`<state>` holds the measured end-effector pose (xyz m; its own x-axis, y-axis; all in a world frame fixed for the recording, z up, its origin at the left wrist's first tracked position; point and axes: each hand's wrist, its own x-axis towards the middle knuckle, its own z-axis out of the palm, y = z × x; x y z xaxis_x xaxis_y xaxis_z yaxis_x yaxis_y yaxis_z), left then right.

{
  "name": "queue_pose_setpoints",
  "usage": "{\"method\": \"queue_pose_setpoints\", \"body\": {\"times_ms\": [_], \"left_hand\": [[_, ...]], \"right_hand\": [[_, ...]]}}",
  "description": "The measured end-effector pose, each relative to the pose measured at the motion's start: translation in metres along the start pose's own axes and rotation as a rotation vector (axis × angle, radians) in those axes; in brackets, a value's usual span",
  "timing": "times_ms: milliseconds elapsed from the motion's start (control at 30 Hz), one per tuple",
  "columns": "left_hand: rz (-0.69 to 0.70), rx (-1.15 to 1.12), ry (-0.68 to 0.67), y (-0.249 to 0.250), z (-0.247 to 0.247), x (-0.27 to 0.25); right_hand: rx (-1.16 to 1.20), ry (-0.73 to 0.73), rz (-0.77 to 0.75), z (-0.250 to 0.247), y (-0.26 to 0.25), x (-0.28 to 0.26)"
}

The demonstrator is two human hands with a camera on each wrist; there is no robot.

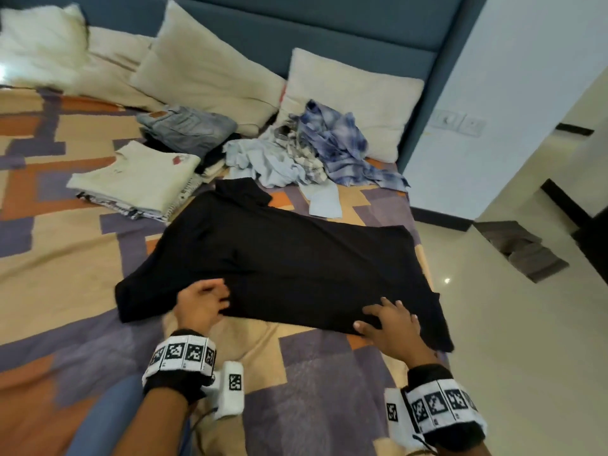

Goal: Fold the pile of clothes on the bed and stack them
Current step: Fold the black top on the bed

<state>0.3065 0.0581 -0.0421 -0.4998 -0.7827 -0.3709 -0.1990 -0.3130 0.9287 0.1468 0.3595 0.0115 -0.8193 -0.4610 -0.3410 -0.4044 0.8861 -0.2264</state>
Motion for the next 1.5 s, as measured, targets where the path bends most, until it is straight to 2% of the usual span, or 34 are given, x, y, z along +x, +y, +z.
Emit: {"method": "queue_pose_setpoints", "body": {"times_ms": [67, 133, 233, 300, 367, 533, 633, 700, 767, 833, 900, 967, 1033, 1100, 1167, 1200, 1267, 1333, 1433, 1500], "left_hand": [[-0.064, -0.189, 0.294, -0.003, -0.037, 0.000], [-0.153, -0.246, 0.412, -0.003, -0.070, -0.002], [-0.276, -0.298, 0.390, 0.007, -0.096, 0.009], [-0.351, -0.346, 0.413, 0.020, -0.101, 0.024], [-0.358, -0.296, 0.394, 0.032, -0.102, 0.037], [-0.304, 0.151, 0.189, 0.035, -0.119, 0.061], [-0.267, 0.438, 0.093, 0.035, -0.136, 0.069], [-0.196, 0.646, -0.013, 0.036, -0.148, 0.075], [-0.135, 0.795, -0.175, 0.042, -0.156, 0.075], [-0.105, 0.854, -0.292, 0.051, -0.160, 0.073], [-0.064, 0.938, -0.362, 0.056, -0.159, 0.071], [0.039, 0.998, -0.357, 0.059, -0.154, 0.069], [0.194, 0.955, -0.268, 0.060, -0.149, 0.070], [0.366, 0.839, -0.098, 0.062, -0.147, 0.071], [0.504, 0.664, 0.036, 0.065, -0.148, 0.073], [0.527, 0.560, 0.043, 0.066, -0.150, 0.076], [0.497, 0.378, -0.030, 0.071, -0.148, 0.084], [0.484, 0.340, -0.088, 0.075, -0.143, 0.092], [0.515, 0.568, -0.105, 0.073, -0.139, 0.109], [0.490, 0.716, -0.136, 0.069, -0.139, 0.123]], "right_hand": [[0.015, 0.030, -0.133, -0.001, -0.041, 0.014], [0.067, 0.069, -0.290, 0.001, -0.087, 0.031], [0.227, 0.055, -0.492, 0.005, -0.151, 0.057], [0.326, -0.008, -0.535, 0.008, -0.191, 0.078], [0.388, -0.052, -0.532, 0.012, -0.228, 0.101], [0.344, -0.096, -0.545, 0.038, -0.300, 0.151], [0.193, -0.124, -0.528, 0.059, -0.327, 0.174], [0.044, -0.115, -0.491, 0.067, -0.338, 0.184], [0.005, -0.163, -0.451, 0.068, -0.345, 0.188], [0.075, -0.219, -0.427, 0.069, -0.347, 0.199], [0.297, -0.217, -0.438, 0.066, -0.345, 0.208], [0.662, -0.228, -0.453, 0.055, -0.341, 0.210], [0.889, -0.214, -0.443, 0.041, -0.337, 0.206], [0.930, -0.165, -0.446, 0.032, -0.331, 0.209], [0.859, -0.070, -0.465, 0.030, -0.322, 0.214], [0.809, -0.018, -0.473, 0.031, -0.317, 0.218], [0.756, 0.048, -0.521, 0.030, -0.312, 0.218], [0.730, 0.096, -0.564, 0.029, -0.309, 0.218], [0.694, 0.167, -0.569, 0.027, -0.307, 0.230], [0.695, 0.161, -0.535, 0.023, -0.307, 0.238]]}}
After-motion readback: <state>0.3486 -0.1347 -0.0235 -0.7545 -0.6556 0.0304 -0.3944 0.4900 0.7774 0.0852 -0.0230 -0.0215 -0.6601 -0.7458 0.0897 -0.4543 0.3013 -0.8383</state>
